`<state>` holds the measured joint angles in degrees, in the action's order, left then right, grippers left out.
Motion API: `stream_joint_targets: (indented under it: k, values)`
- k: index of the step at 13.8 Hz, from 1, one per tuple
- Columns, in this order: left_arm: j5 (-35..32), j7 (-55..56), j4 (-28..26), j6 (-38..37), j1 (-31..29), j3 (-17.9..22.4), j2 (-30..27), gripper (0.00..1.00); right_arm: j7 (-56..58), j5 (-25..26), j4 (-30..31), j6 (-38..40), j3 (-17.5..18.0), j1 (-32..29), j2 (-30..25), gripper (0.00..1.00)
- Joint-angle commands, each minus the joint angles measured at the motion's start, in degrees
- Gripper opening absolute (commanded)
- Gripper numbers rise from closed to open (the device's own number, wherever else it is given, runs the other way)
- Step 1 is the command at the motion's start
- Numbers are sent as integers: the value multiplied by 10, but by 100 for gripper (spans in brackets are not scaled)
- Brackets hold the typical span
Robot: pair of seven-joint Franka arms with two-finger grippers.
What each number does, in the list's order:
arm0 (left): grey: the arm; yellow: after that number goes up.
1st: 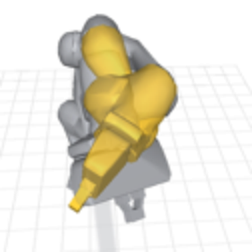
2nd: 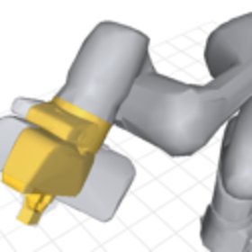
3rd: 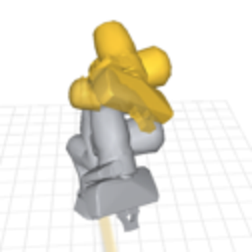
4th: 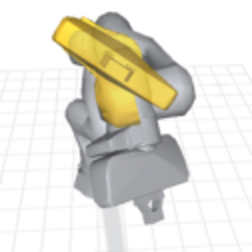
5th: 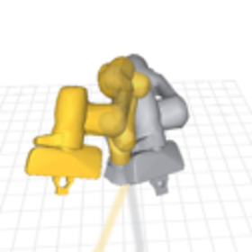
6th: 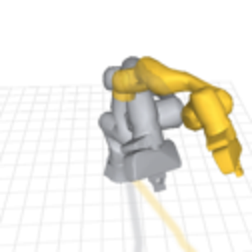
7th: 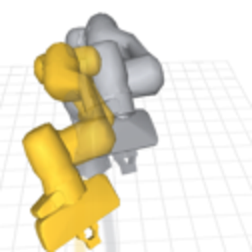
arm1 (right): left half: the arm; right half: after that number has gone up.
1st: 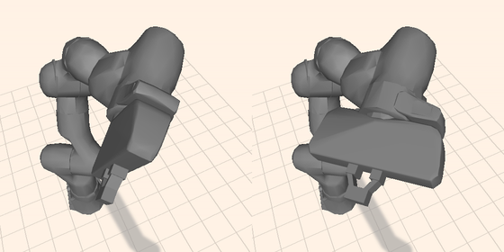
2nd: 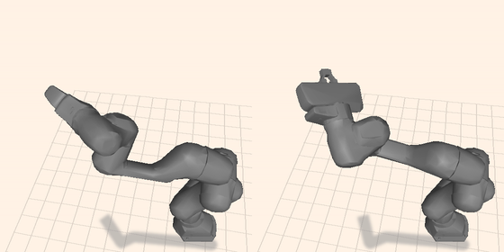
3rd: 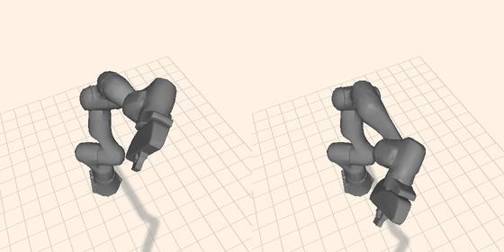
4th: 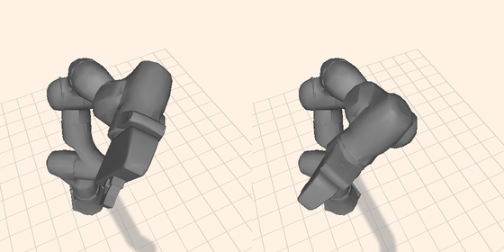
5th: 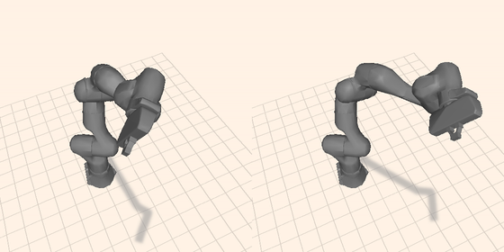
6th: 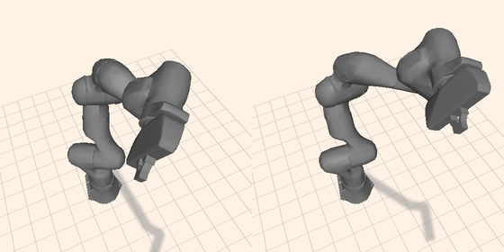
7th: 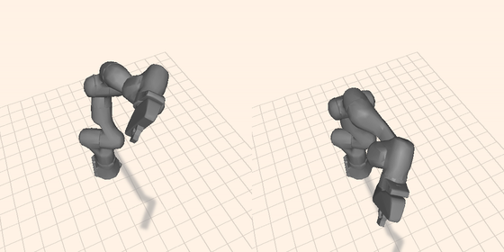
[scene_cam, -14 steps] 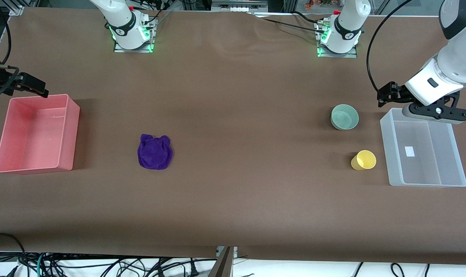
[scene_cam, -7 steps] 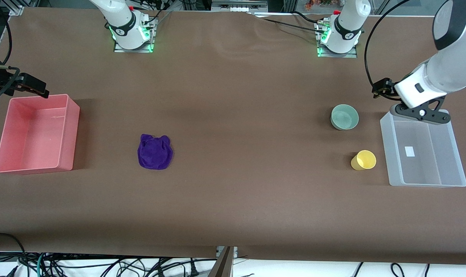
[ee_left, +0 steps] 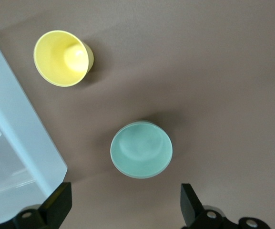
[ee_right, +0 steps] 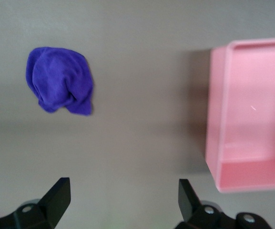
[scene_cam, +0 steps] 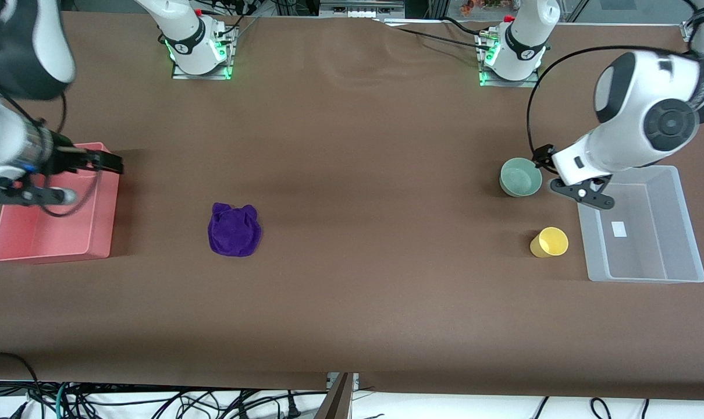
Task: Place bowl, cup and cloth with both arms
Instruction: 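Reach the right gripper to the purple cloth while the left gripper reaches the green bowl, then grasp the cloth with the right gripper while the left gripper grasps the bowl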
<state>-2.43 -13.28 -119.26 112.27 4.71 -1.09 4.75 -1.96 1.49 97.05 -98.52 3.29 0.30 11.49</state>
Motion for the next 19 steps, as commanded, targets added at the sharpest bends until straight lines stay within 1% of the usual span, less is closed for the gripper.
stream_joint_targets:
  k: [1,2,4,6,8,9,10,11,12,13,14,15,16,18,19]
  values:
    - [-3,-32,-139,142,-13,3,-41,100,-9,-7,94,-131,34,2,1,100]
    - [-3,-48,-162,184,-14,3,-30,100,-9,-7,110,-172,41,7,15,100]
    - [-3,-85,-187,253,-24,3,14,100,-9,-7,139,-259,43,32,50,100]
    - [-3,-125,-201,310,-29,3,53,100,-9,-7,140,-309,43,54,98,100]
    - [-3,-164,-202,356,-44,3,89,99,-9,-7,140,-350,43,74,130,100]
    - [-3,-178,-202,374,-45,3,104,91,-9,-7,140,-372,43,78,143,100]
    - [-3,-189,-202,384,-46,3,116,63,-9,-7,142,-387,43,80,154,100]
    - [-3,-200,-202,385,-46,3,118,20,-9,-7,144,-397,43,82,160,100]
    - [-3,-207,-201,385,-46,3,117,0,-8,-7,150,-413,43,82,165,97]
    - [-3,-214,-200,385,-46,2,116,0,0,-7,161,-434,43,82,165,77]
    - [-3,-219,-199,385,-46,3,116,0,0,-7,174,-458,43,82,165,41]
    - [-3,-220,-199,384,-46,2,115,0,-1,-7,180,-469,43,82,165,16]
    - [-3,-220,-198,381,-46,2,113,0,-5,-7,180,-468,43,83,165,0]
    - [-3,-228,-194,374,-45,2,100,0,-7,-7,179,-466,43,84,162,0]
    - [-3,-230,-191,350,-45,1,86,0,-1,-7,174,-465,42,84,158,0]
